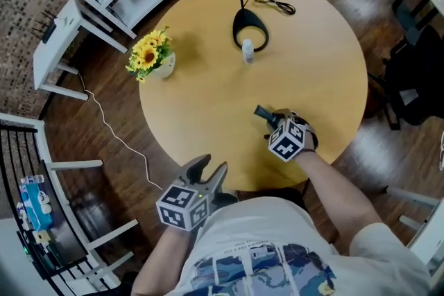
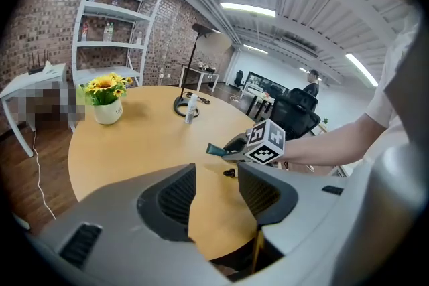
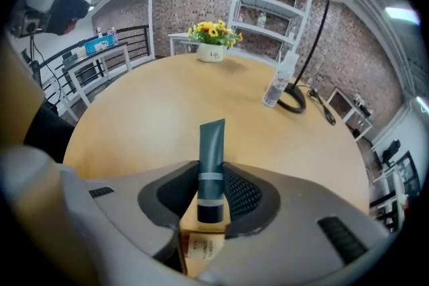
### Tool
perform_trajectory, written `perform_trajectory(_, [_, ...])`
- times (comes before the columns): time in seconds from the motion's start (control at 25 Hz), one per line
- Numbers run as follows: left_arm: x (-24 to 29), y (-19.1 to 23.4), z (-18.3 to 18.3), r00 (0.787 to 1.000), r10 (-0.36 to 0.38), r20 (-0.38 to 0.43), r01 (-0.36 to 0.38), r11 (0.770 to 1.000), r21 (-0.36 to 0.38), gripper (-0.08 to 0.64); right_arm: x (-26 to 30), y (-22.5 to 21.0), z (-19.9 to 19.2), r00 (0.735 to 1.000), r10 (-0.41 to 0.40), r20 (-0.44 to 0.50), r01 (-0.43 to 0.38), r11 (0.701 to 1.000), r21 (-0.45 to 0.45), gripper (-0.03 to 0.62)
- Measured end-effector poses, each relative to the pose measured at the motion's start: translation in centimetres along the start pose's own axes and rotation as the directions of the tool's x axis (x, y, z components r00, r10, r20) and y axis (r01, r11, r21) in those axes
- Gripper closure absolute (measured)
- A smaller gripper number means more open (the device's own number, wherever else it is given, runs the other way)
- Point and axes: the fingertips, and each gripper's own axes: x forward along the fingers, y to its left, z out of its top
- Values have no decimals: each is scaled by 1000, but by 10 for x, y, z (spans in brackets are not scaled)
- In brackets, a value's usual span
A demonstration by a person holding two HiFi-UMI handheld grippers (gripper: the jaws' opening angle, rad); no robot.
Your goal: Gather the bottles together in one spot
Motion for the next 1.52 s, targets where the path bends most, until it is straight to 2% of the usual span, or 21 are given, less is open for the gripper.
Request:
perform_trajectory(0.2, [-6,6,13,997,-52,58,51,999,10,382,-47,-2,46,980,-97,171,100,995,-8,463])
perform_trajectory(0.32, [-13,4,29,988,-111,107,111,994,-1,383,-89,10,78,948,-138,287,138,990,23,463])
perform_trajectory(0.48, [-23,1,59,966,-185,180,201,977,-73,350,-139,41,119,898,-196,393,181,981,76,463])
perform_trajectory(0.56, [-25,-6,74,949,-232,214,262,957,-125,346,-156,60,133,879,-225,420,210,974,81,463])
perform_trajectory(0.64, [-26,-12,84,938,-263,226,304,937,-169,296,-171,78,146,860,-257,440,251,965,73,463])
perform_trajectory(0.76, [-28,-10,84,943,-256,214,306,919,-249,267,-185,103,155,839,-317,442,328,943,54,463])
perform_trajectory(0.88, [-33,-9,72,942,-262,211,324,878,-353,267,-190,128,155,829,-363,426,386,922,35,463])
perform_trajectory(1.0, [-37,-13,57,938,-288,195,345,840,-418,269,-197,149,157,815,-413,407,448,894,12,463])
perform_trajectory(1.04, [-39,-12,53,939,-286,193,343,834,-432,302,-199,157,159,811,-424,402,461,887,6,463])
perform_trajectory(1.12, [-49,-7,46,942,-274,194,333,835,-438,382,-201,173,162,808,-436,397,474,880,2,463])
perform_trajectory(1.28, [-64,-13,32,934,-308,179,354,860,-368,397,-206,197,156,805,-454,382,481,876,28,462])
perform_trajectory(1.4, [-71,-21,27,926,-340,167,375,885,-276,405,-207,209,151,813,-444,376,463,885,44,439])
perform_trajectory(1.52, [-78,-29,26,920,-355,164,378,916,-135,413,-212,219,147,823,-428,373,436,897,67,426])
